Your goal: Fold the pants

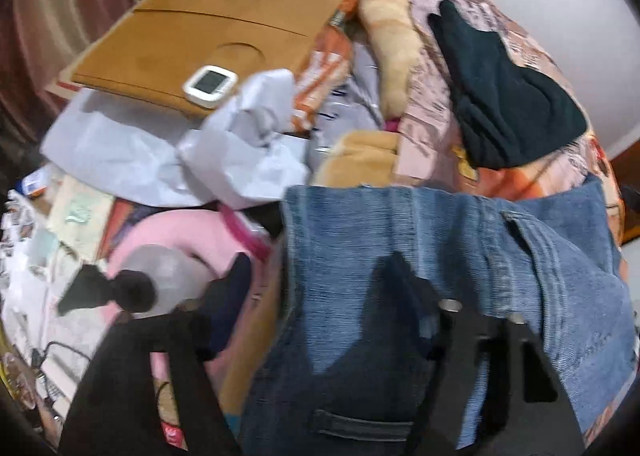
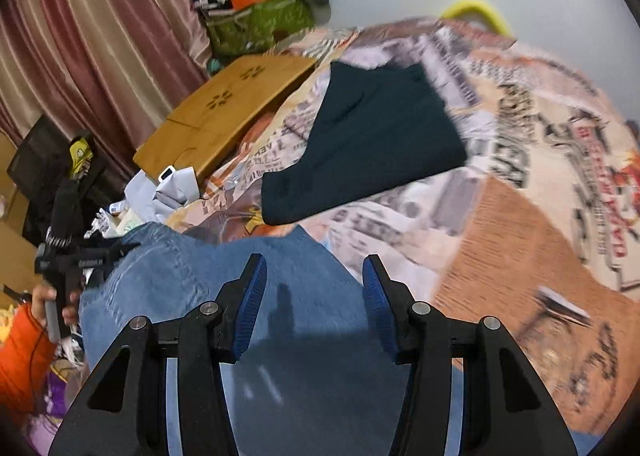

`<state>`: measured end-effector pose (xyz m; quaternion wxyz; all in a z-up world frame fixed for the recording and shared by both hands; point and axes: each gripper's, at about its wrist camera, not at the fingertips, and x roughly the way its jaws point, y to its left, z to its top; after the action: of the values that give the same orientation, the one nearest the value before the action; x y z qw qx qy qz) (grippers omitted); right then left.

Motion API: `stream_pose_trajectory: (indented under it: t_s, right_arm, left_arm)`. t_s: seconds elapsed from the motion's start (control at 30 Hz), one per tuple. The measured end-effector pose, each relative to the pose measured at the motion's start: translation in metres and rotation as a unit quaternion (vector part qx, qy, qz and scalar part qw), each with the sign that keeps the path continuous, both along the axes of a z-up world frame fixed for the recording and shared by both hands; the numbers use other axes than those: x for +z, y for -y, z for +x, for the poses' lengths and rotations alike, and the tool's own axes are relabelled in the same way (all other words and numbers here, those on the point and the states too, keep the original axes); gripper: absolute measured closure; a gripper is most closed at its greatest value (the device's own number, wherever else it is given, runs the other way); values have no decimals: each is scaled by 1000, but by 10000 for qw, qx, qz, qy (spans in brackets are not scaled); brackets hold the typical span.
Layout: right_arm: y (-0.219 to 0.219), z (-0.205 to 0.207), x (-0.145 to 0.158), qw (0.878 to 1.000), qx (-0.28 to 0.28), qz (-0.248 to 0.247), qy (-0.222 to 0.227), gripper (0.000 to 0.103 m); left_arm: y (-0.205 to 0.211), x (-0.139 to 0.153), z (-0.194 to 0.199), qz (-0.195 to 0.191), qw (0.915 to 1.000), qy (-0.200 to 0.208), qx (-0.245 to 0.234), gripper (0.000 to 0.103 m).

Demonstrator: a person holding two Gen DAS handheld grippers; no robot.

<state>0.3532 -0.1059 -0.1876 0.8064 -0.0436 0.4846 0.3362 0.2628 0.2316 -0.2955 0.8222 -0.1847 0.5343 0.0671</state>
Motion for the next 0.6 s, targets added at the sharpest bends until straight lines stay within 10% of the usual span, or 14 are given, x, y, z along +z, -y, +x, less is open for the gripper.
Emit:
stream_pose_trajectory:
  t_s: [0.2,0.37,0.6]
  right_arm:
    - [-25,11,-28,9983,294,-259,-440,82]
    - [-27,-1,-26,9982,322,-505,65,96]
    - [-30,-6,-17,9956,180,-818,418,96]
  left_arm:
    - [7,1,-1,-433,9989,116,-160,98]
    - [14,6,-17,1001,9949,63,-131,100]
    - [13,2,-37,1299,9915,-79,59,94]
